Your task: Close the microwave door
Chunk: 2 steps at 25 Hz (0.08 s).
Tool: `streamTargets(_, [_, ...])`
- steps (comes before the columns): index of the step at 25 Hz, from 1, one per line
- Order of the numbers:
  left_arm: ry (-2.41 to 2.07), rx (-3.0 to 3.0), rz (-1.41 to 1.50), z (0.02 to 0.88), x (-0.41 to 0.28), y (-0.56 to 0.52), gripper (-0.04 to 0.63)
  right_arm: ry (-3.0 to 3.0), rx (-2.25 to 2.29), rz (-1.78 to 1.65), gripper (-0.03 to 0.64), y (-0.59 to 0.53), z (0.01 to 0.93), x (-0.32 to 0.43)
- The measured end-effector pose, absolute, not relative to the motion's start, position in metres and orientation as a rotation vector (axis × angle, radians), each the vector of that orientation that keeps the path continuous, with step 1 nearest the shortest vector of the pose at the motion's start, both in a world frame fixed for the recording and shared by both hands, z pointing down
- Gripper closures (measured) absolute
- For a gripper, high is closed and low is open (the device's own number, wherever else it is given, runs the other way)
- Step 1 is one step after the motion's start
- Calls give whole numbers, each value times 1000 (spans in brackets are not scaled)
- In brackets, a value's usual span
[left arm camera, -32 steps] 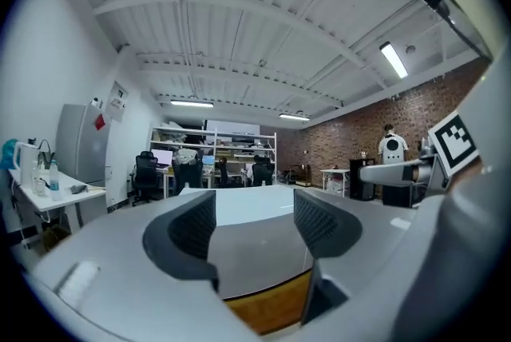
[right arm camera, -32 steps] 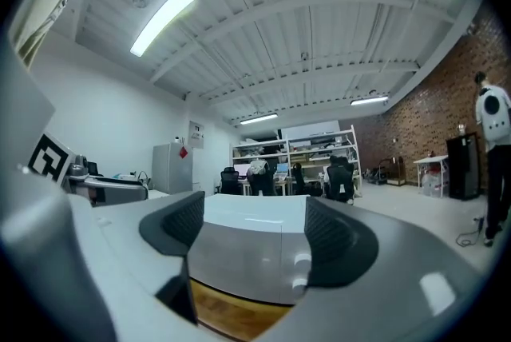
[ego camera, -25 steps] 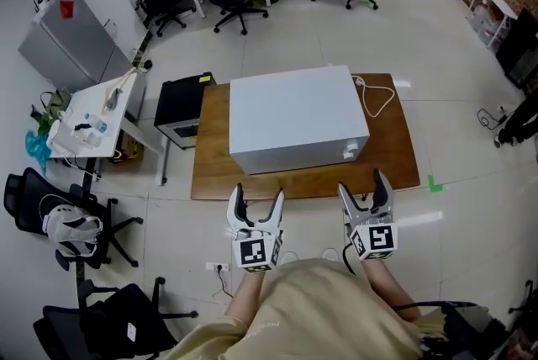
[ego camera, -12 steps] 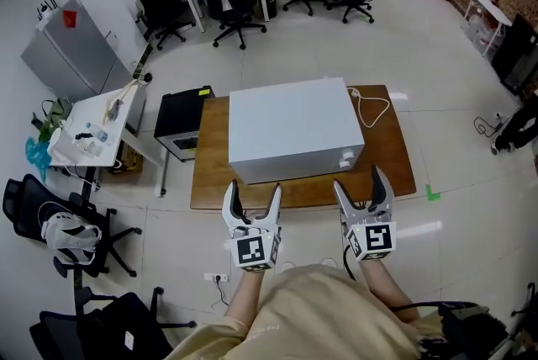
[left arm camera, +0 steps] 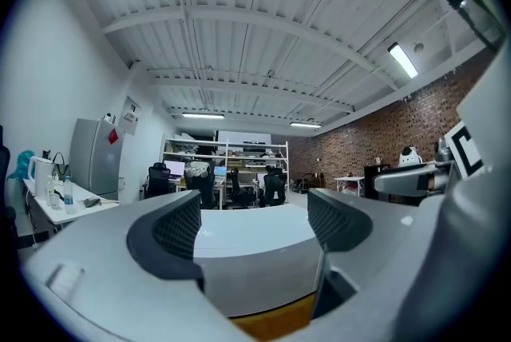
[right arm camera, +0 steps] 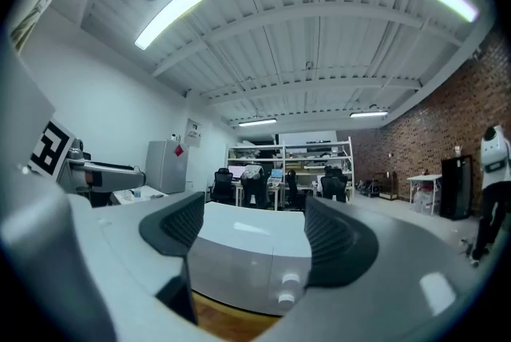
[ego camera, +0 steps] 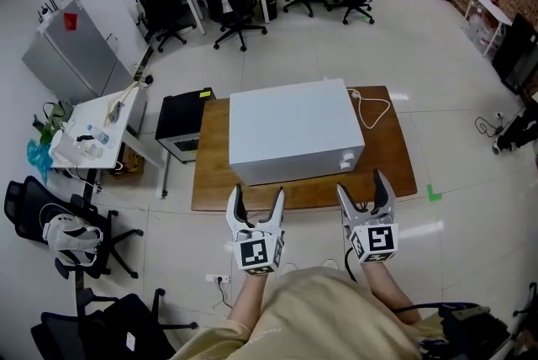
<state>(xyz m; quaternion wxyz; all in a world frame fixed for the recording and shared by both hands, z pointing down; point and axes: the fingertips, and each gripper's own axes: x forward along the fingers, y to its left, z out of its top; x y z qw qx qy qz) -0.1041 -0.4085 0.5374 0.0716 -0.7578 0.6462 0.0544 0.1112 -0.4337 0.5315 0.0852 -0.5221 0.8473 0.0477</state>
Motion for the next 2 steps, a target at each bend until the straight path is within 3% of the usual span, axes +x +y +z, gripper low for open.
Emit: streamTargets(2, [1950,-2300,128,535,-111,-412,198,2528,-1572,133,235,-440,529,107])
